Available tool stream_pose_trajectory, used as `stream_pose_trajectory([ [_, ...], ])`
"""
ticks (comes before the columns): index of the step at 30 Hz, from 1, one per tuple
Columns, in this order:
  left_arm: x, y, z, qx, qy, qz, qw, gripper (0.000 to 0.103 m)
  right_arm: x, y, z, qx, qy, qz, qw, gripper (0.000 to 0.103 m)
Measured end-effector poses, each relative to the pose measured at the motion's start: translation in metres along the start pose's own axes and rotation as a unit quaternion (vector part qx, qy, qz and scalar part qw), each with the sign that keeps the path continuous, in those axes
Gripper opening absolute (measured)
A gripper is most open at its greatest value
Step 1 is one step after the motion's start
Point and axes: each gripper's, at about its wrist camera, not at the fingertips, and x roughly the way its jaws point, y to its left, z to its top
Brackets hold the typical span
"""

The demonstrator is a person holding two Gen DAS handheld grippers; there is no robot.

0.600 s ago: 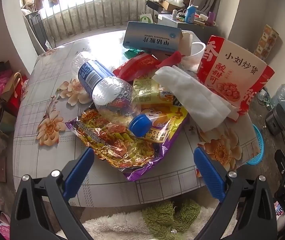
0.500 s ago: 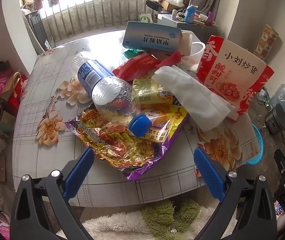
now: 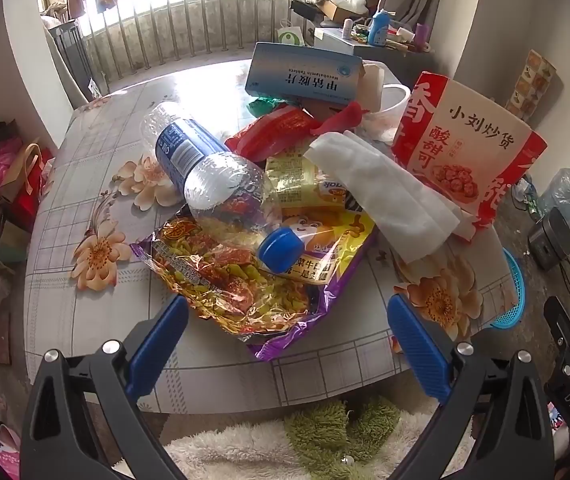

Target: Collect trash

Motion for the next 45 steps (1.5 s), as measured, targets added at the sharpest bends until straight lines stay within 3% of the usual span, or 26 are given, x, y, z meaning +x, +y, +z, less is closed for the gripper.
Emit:
stream_pose_trajectory([
  [45, 0.0053, 0.0070, -0.0033, -0.001, 0.011, 0.005, 0.9999, 0.097, 0.0033, 0.0063, -0.0004, -0.006, 0.003, 0.000, 1.000, 0.095],
])
